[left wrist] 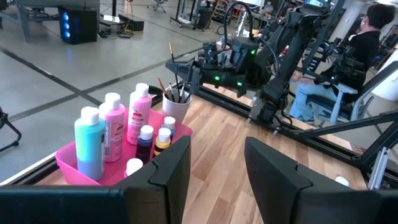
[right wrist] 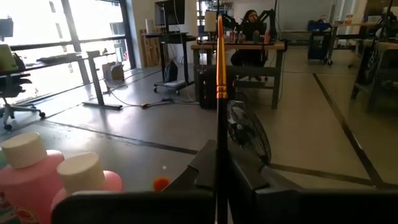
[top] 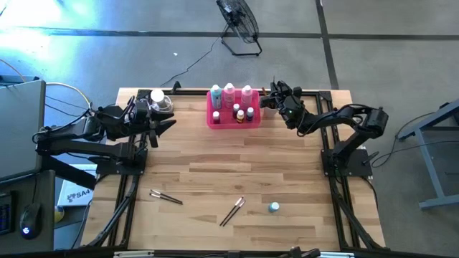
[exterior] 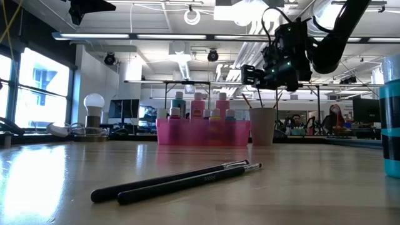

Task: Pick & Place Paint Supplies
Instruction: Put the orange paintbrush into the white cup, then put the small blue paint bottle into the pink bin

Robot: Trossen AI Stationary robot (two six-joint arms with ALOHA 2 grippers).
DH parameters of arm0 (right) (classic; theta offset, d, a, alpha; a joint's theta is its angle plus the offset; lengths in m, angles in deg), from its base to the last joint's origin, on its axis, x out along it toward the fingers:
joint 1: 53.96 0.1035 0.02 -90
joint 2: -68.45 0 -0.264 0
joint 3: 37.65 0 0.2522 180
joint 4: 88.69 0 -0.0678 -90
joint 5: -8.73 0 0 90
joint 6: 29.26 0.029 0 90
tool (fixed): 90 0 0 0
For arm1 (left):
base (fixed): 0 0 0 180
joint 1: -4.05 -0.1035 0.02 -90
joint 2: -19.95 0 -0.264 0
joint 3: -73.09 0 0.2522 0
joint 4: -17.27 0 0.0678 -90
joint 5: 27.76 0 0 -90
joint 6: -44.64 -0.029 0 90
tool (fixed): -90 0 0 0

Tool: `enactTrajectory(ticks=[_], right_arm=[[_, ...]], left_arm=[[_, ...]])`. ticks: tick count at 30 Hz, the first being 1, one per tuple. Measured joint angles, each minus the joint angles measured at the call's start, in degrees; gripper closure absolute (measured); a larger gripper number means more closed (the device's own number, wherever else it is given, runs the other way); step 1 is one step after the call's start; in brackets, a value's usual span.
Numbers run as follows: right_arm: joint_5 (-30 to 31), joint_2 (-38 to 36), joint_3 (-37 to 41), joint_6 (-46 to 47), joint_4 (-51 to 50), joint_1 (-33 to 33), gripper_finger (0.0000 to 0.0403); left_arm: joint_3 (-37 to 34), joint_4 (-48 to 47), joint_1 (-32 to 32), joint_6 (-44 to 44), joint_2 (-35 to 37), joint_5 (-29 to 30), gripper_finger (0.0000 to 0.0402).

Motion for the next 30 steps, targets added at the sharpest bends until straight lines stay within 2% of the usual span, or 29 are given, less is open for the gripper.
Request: enactTrajectory(ticks=[7, 10, 22, 26, 30], right_arm=[[-0.21, 0.00, -0.02, -0.15, -0.81, -0.20, 0.0394], [-2.27, 0.00, -0.02, -1.74, -0.83, -0.18, 0.0392], [-2.91, 0.00, -0.02, -3.08, -0.50, -0.16, 0.0326], [-2.82, -0.36, -0.02, -8.22, 2.28, 0.47, 0.0314], [-2.61, -2.02, -0.02, -13.38, 9.48, 2.22, 0.0310]], left_arm=[[0.00, 0.01, 0.00, 0.02, 0.00, 0.00, 0.0254], [0.00, 0.01, 0.00, 0.02, 0.00, 0.00, 0.0254], [0.02, 0.03, 0.00, 0.09, 0.00, 0.00, 0.0254], [0.02, 0.03, 0.00, 0.09, 0.00, 0.00, 0.0254], [0.02, 0.05, 0.00, 0.07, 0.01, 0.00, 0.0254]])
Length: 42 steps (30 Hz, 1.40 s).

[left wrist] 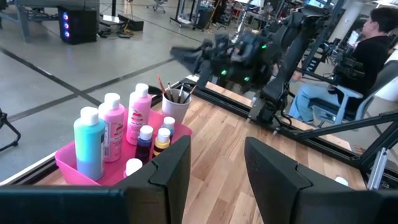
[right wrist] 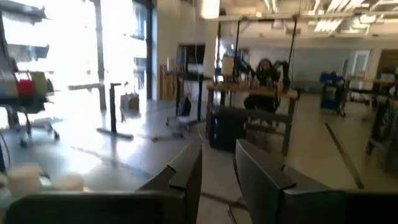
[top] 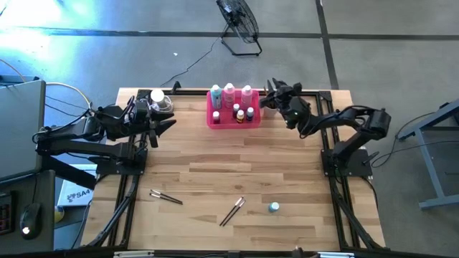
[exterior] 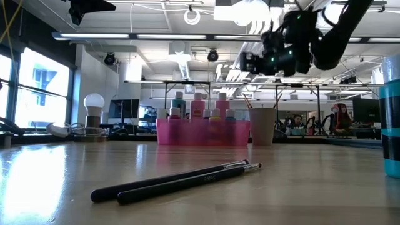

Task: Pick & Place Paint Supplies
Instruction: Put the small blue paint bottle into the pink bin

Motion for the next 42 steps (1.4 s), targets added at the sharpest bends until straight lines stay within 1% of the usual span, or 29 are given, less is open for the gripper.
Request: enactTrajectory(ticks=[5, 15, 21, 27, 35, 42], right_arm=[[0.37, -5.28, 0.00, -1.65, 5.12, 2.88, 0.0309], [-0.28, -20.57, 0.00, -1.70, 4.96, 9.32, 0.0309], [-0.32, -26.40, 0.00, -1.72, 3.27, 13.62, 0.0309], [-0.32, -28.18, 0.00, -1.72, 2.94, 17.59, 0.0309], [-0.32, -28.21, 0.00, -1.72, 2.85, 22.52, 0.0309], [-0.32, -28.21, 0.00, -1.72, 2.94, 27.42, 0.0309]], left_arm=[[0.00, 0.00, 0.00, -0.04, 0.03, 0.00, 0.0254], [0.00, -0.04, 0.00, -0.06, 0.03, 0.00, 0.0254], [0.00, -0.07, -0.01, -0.07, 0.03, 0.00, 0.0254], [0.00, -0.33, -0.01, -0.07, 0.03, 0.00, 0.0254], [0.00, -2.86, 0.00, -0.07, 0.02, 0.00, 0.0254], [0.00, -2.89, -0.01, -0.07, 0.01, 0.02, 0.0254]])
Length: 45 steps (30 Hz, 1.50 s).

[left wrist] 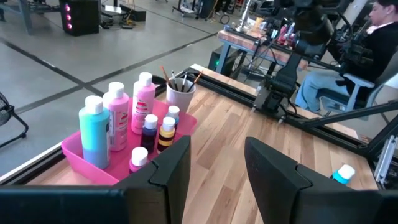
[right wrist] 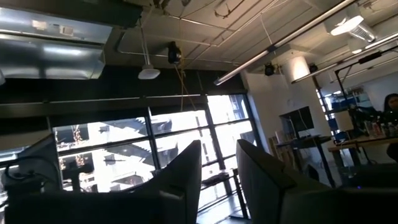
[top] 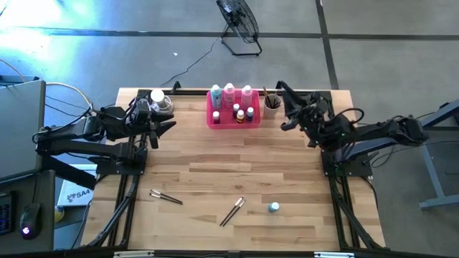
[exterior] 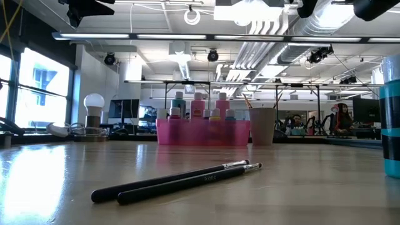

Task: Pick & Place Paint Supplies
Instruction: Put the small blue paint bottle into the pink bin

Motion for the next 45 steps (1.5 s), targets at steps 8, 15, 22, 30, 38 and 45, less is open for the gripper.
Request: enactTrajectory(ticks=[8, 15, 22, 30, 38, 45], right_arm=[[-0.08, 0.00, 0.00, 0.00, 0.06, 4.70, 0.0309], [-2.20, 0.00, 0.00, 0.00, 1.49, 7.94, 0.0309], [-8.37, -0.14, 0.00, 0.00, 2.78, 9.04, 0.0309], [-13.79, -0.17, 0.00, 0.02, 2.71, 9.00, 0.0309], [-19.92, -0.17, 0.00, 0.02, 2.71, 9.00, 0.0309], [-19.80, -0.17, 0.00, 2.01, 2.69, 9.00, 0.0309]], left_arm=[[0.00, 0.00, -0.01, 0.02, 0.00, -1.38, 0.0254], [0.02, 0.42, -0.01, 2.97, 0.02, -10.06, 0.0254], [0.02, 0.57, 0.00, 2.99, 0.02, -12.27, 0.0254], [0.02, 0.61, 0.01, 2.99, 0.02, -11.72, 0.0254], [0.02, 1.35, 0.01, 2.99, 0.00, -10.44, 0.0254], [1.11, 5.77, -0.01, 0.45, 0.80, -10.03, 0.0254]])
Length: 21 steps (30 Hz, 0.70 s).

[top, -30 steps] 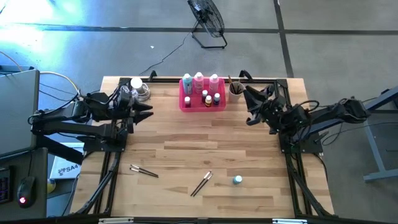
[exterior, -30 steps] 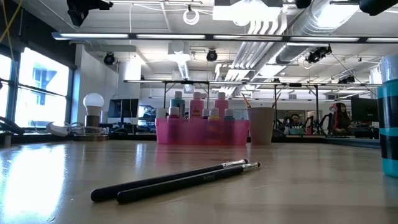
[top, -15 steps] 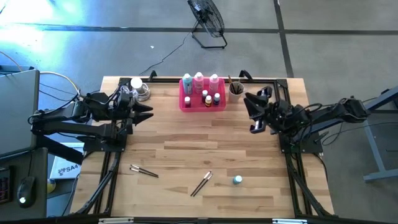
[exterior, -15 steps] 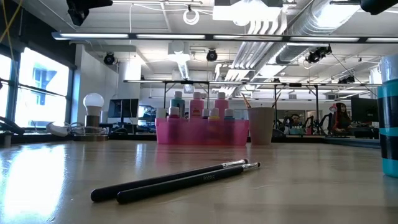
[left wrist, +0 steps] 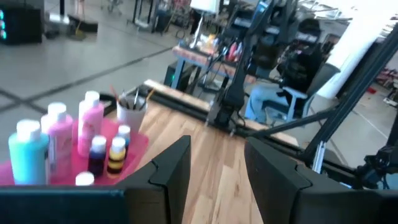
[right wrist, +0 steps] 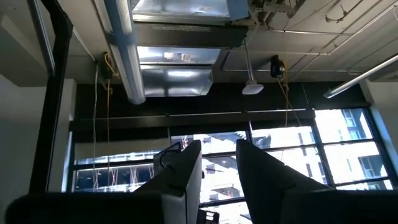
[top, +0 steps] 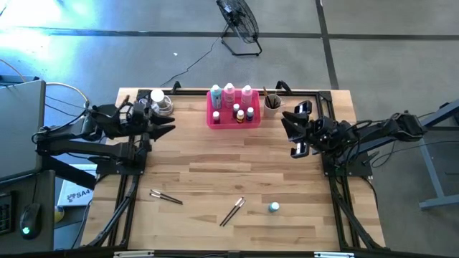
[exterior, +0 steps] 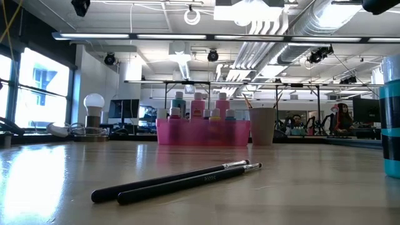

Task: Pick & Place Paint Supplies
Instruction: Put the small blue paint bottle into the pink bin

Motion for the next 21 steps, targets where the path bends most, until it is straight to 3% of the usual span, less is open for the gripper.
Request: enactTrajectory(ticks=[12, 21], right_arm=[[0.75, 0.02, 0.00, 0.00, -0.05, -0.02, 0.0309], [0.77, 0.04, 0.00, 0.00, -0.47, -0.02, 0.0309]], left_arm=[[9.01, -9.12, 0.02, 1.04, 1.53, -6.05, 0.0254], [9.71, -9.83, 0.02, 4.17, -2.25, -10.39, 0.0254]])
